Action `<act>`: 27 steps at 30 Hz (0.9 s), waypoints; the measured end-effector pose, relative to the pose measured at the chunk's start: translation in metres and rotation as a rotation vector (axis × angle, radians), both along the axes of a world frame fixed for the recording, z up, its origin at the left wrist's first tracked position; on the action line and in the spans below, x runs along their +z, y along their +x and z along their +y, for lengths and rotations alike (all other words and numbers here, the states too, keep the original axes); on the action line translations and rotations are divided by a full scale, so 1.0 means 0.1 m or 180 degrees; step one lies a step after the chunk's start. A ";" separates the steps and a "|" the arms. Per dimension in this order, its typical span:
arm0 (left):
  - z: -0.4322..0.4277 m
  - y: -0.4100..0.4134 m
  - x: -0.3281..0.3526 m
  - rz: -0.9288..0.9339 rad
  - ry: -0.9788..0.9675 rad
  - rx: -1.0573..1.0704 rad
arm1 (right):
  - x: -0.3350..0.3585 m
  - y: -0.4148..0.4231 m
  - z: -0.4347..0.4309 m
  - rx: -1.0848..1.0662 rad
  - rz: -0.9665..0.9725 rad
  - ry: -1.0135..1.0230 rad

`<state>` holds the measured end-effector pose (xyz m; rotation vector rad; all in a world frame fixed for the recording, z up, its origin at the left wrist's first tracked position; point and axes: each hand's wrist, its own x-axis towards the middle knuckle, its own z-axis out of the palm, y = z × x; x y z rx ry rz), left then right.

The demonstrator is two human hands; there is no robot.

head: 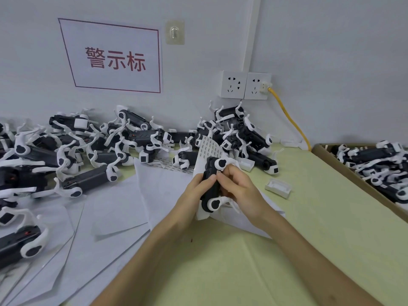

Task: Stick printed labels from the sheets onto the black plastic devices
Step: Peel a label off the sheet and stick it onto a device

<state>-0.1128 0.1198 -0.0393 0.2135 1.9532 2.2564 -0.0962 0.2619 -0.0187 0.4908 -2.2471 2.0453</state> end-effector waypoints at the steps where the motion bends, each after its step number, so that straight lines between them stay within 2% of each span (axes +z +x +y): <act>1: -0.02 -0.01 -0.04 0.0017 0.0028 0.0021 | 0.01 0.00 0.00 0.0015 -0.0018 -0.0051; 6: -0.03 0.01 -0.01 0.0054 0.0079 -0.0056 | -0.01 -0.01 0.00 -0.0023 0.0056 -0.0124; 10: -0.01 0.00 0.03 0.0038 -0.0096 -0.0010 | -0.05 -0.05 0.01 -0.0214 0.0343 0.0230; 14: -0.11 0.12 0.01 -0.0001 0.0229 -0.0186 | -0.09 -0.07 0.04 -0.0010 0.0325 0.0250; 18: -0.13 0.17 0.03 0.0027 0.0342 -0.0157 | -0.08 -0.07 0.06 -0.0784 0.1148 0.0706; 20: -0.12 0.17 0.07 0.0064 0.0339 -0.0072 | -0.05 -0.05 0.08 -0.1285 0.1602 0.0626; 22: -0.12 0.19 0.08 0.0136 0.0184 -0.0079 | 0.00 -0.05 0.14 -0.1514 0.1753 0.0368; 24: -0.13 0.21 0.09 0.0212 -0.0088 -0.0222 | 0.06 -0.07 0.19 -0.1375 0.1597 0.0472; 27: -0.16 0.20 0.09 0.0223 -0.0256 -0.0390 | 0.15 -0.12 0.32 -0.0468 0.0963 0.0889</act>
